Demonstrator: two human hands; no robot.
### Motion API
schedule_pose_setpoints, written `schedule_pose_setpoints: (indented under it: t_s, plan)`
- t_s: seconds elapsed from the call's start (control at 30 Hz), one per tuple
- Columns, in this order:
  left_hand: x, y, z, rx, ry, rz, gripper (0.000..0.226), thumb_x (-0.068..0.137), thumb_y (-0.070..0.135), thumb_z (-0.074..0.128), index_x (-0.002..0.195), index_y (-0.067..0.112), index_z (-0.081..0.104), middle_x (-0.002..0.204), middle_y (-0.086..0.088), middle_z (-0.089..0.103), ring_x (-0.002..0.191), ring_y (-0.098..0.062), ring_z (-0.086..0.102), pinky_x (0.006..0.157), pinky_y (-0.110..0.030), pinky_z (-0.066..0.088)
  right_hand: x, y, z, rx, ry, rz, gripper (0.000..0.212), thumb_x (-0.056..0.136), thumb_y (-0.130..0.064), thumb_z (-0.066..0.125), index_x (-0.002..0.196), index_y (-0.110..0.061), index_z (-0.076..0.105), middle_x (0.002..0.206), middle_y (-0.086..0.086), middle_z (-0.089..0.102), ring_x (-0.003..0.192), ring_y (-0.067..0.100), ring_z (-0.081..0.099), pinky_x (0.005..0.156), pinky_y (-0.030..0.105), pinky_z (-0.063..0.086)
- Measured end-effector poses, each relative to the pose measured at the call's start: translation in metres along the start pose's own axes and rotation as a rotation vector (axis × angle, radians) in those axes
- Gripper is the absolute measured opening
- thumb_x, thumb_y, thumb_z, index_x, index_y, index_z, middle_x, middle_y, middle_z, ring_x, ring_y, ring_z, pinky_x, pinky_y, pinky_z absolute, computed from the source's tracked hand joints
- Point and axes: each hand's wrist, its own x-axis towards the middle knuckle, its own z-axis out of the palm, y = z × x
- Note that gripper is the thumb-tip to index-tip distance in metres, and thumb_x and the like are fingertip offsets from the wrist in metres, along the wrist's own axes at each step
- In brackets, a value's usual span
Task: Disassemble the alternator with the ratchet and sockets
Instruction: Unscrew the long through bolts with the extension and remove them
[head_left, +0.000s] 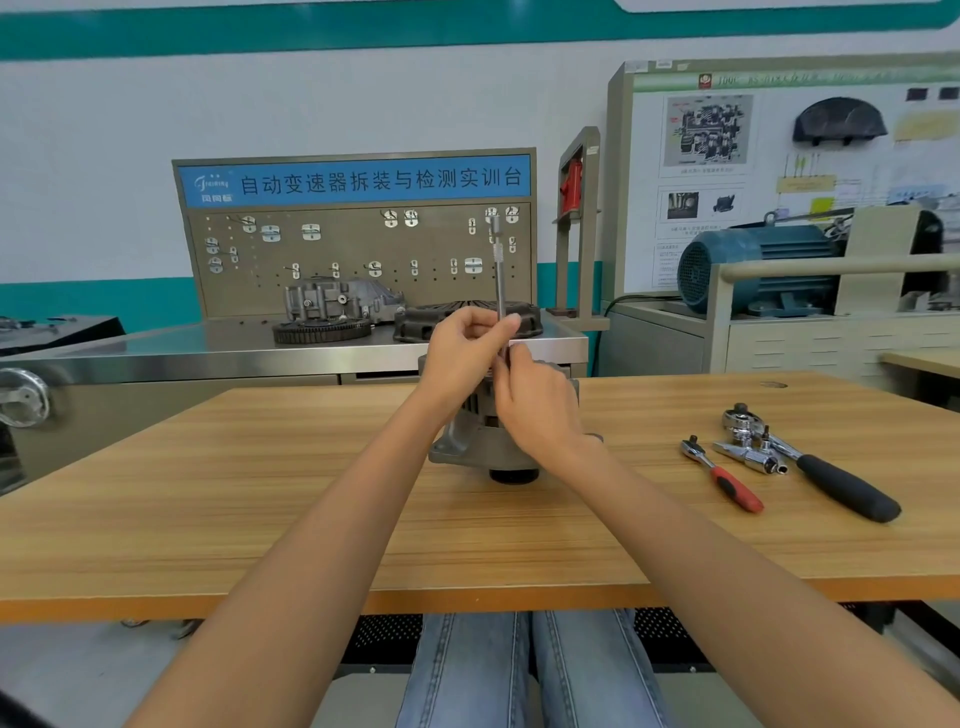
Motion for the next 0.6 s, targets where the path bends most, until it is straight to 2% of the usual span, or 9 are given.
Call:
schedule_pose_setpoints:
  t_s: [0.1, 0.17, 0.3, 0.37, 0.5, 0.6]
  plan:
    - [-0.0030, -0.0011, -0.0006, -0.035, -0.011, 0.008, 0.011, 0.094, 0.021, 0.058, 0.095, 0.020, 0.069, 0.090, 0.004, 0.070, 0.051, 0.009, 0.053, 0.055, -0.009, 0.041, 0.0006, 0.0015, -0.0004, -0.030, -0.011, -0.019, 0.033, 0.103, -0.030, 0.030, 0.107, -0.007, 0.054, 0.075, 0.001, 0.053, 0.063, 0.014, 0.047, 0.045, 0.021, 0.022]
    - [-0.0036, -0.0016, -0.0012, -0.041, -0.015, 0.009, 0.013, 0.095, 0.018, 0.057, 0.099, 0.018, 0.070, 0.090, 0.004, 0.071, 0.050, 0.010, 0.053, 0.056, -0.008, 0.041, 0.0010, 0.0017, -0.0012, -0.021, -0.022, -0.026, 0.035, 0.103, -0.029, 0.028, 0.109, -0.007, 0.054, 0.076, 0.003, 0.056, 0.066, 0.017, 0.053, 0.048, 0.024, 0.026]
    - [-0.0018, -0.0001, -0.0016, -0.004, -0.010, -0.002, 0.006, 0.089, 0.023, 0.067, 0.091, 0.017, 0.065, 0.077, 0.007, 0.063, 0.055, 0.008, 0.054, 0.057, -0.012, 0.042, 0.0001, 0.0026, -0.0016, -0.003, -0.028, -0.041, 0.036, 0.103, -0.027, 0.028, 0.108, -0.007, 0.057, 0.085, 0.009, 0.065, 0.074, 0.021, 0.061, 0.057, 0.026, 0.033]
    - [-0.0003, 0.0013, -0.0001, -0.011, 0.011, -0.018, 0.011, 0.086, 0.023, 0.071, 0.085, 0.018, 0.061, 0.070, 0.008, 0.057, 0.054, 0.007, 0.054, 0.055, -0.011, 0.043, -0.0010, 0.0026, -0.0015, 0.032, -0.033, -0.038, 0.034, 0.102, -0.029, 0.030, 0.104, -0.008, 0.056, 0.083, 0.007, 0.064, 0.072, 0.020, 0.060, 0.056, 0.027, 0.033]
    - [0.0003, 0.0019, 0.0030, 0.011, 0.052, -0.024, 0.021, 0.082, 0.024, 0.075, 0.079, 0.020, 0.055, 0.065, 0.010, 0.052, 0.053, 0.006, 0.053, 0.053, -0.010, 0.042, -0.0015, 0.0004, -0.0026, 0.106, -0.027, 0.014, 0.034, 0.100, -0.038, 0.038, 0.108, -0.007, 0.047, 0.079, 0.006, 0.062, 0.068, 0.023, 0.060, 0.056, 0.034, 0.045]
    - [-0.0012, 0.0004, 0.0023, -0.003, 0.051, 0.005, 0.017, 0.084, 0.024, 0.074, 0.080, 0.019, 0.058, 0.065, 0.009, 0.054, 0.050, 0.008, 0.052, 0.051, -0.010, 0.042, -0.0011, -0.0002, -0.0014, 0.039, -0.017, 0.007, 0.033, 0.101, -0.035, 0.036, 0.114, -0.006, 0.043, 0.077, 0.005, 0.059, 0.066, 0.023, 0.059, 0.053, 0.031, 0.040]
